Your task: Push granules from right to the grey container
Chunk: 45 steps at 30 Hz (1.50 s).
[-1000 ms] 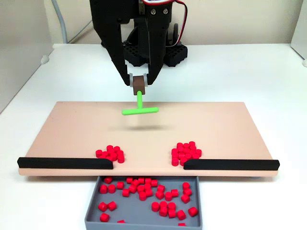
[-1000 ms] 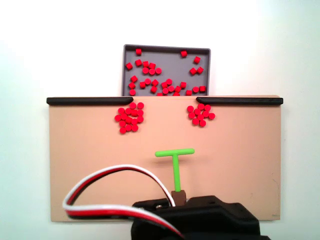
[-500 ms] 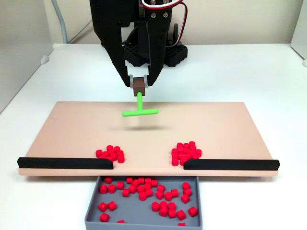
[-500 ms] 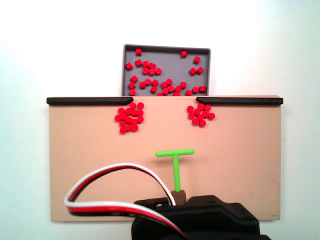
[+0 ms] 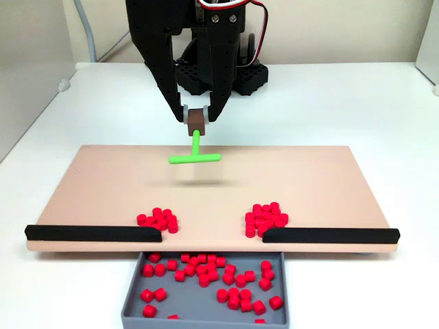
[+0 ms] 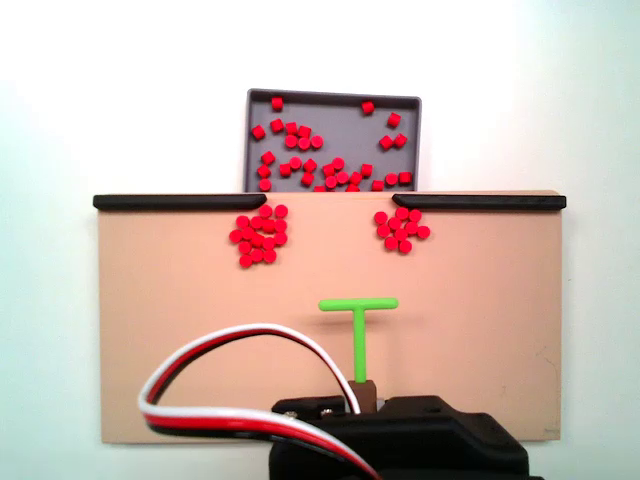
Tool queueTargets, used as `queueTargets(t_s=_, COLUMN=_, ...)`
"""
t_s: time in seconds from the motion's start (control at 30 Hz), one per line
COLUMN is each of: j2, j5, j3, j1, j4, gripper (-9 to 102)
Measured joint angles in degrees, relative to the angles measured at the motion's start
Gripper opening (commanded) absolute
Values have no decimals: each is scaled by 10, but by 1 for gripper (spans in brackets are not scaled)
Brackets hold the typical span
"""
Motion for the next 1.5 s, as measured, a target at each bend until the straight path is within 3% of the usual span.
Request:
queueTargets(t_s=0.33, j2=0, j5=33, j3=0, j1=-7, j4=0, gripper=0)
queueTargets(t_s=0.8, j2=15, j5=3, j3=0, j1=-15, j4=0, gripper=0)
queueTargets(t_s=1.13, j2=25, j5=-120, j3=0, j1=24, j4=0, gripper=0)
queueTargets(t_s=1.5, j2=24, j5=-391, j3=0, j1=103, j4=-3, gripper=0)
